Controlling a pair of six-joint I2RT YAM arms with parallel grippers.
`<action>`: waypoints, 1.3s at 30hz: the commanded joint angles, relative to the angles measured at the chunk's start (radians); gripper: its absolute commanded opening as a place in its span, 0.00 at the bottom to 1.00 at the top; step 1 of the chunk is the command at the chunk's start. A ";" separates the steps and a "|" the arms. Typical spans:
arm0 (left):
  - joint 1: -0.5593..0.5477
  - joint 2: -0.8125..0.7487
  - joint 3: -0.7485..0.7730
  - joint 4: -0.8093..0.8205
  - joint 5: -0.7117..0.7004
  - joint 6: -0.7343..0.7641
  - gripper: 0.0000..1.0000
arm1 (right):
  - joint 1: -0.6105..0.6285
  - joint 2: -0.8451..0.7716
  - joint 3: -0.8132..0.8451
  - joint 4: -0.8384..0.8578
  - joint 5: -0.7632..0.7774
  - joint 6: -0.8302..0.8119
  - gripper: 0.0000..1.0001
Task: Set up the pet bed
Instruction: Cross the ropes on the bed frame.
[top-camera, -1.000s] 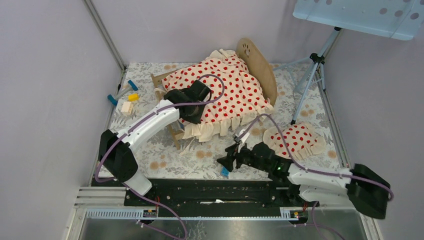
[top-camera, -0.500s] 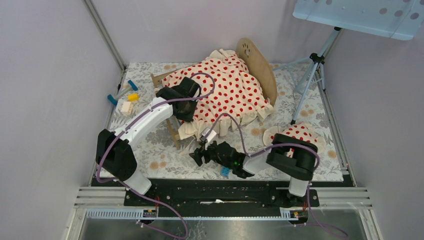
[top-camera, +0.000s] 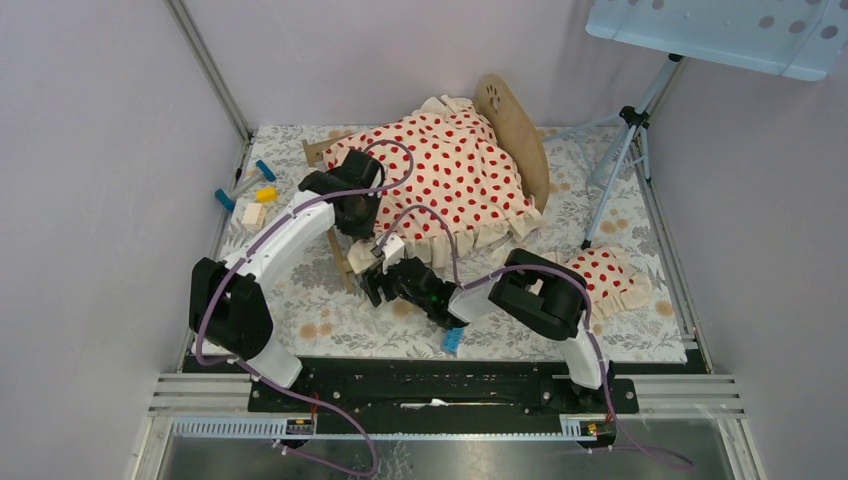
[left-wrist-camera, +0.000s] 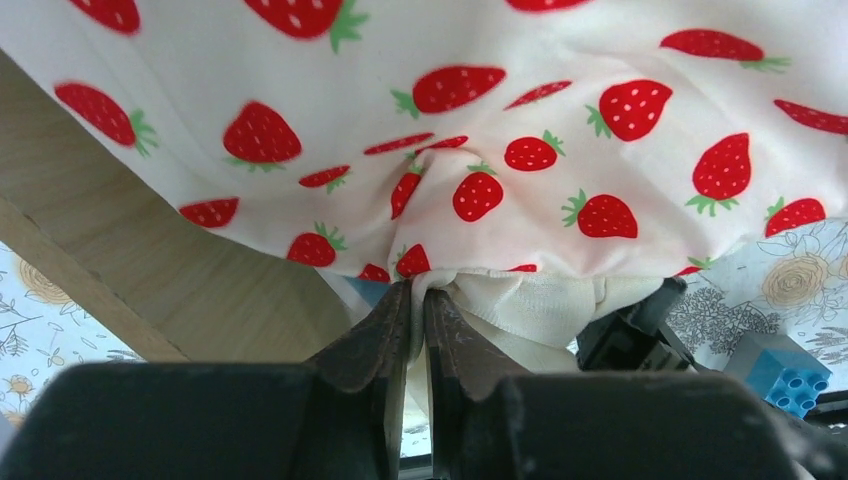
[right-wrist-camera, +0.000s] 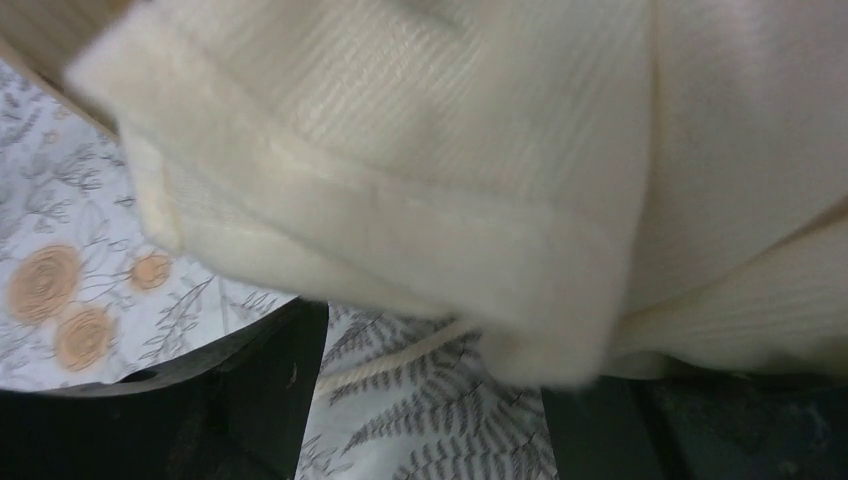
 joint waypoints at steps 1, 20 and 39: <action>0.023 -0.024 0.001 0.033 0.015 0.016 0.14 | -0.043 0.053 0.132 -0.063 0.000 -0.042 0.80; 0.064 0.015 -0.019 0.066 0.021 0.016 0.14 | -0.060 0.105 0.171 -0.090 -0.004 0.006 0.58; 0.070 0.000 -0.025 0.065 0.053 0.019 0.16 | 0.016 -0.097 -0.089 0.171 -0.037 -0.088 0.57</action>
